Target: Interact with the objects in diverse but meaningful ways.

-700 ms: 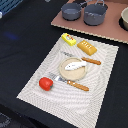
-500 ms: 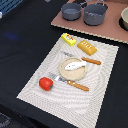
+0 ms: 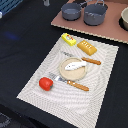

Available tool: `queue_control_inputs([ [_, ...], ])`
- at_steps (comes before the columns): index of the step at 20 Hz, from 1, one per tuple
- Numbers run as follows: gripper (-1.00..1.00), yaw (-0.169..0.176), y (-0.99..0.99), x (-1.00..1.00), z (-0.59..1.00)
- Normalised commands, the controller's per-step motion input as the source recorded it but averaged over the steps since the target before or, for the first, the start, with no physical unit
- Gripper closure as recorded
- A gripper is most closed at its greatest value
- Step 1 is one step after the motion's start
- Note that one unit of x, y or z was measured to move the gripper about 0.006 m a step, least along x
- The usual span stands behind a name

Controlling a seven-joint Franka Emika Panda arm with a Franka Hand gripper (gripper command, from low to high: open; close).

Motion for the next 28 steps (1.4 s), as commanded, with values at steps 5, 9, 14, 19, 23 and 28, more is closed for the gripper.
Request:
queue_control_inputs([
  [5,-1.00,-0.107,-0.02,0.37,-0.44],
  [9,-1.00,-0.067,0.00,0.32,-0.43],
  [14,-1.00,-0.059,0.02,0.46,-0.35],
  [19,-1.00,-0.050,0.03,0.53,-0.31],
  [23,-1.00,-0.043,0.09,0.47,-0.30],
  [28,-1.00,-0.013,0.12,0.33,-0.32],
])
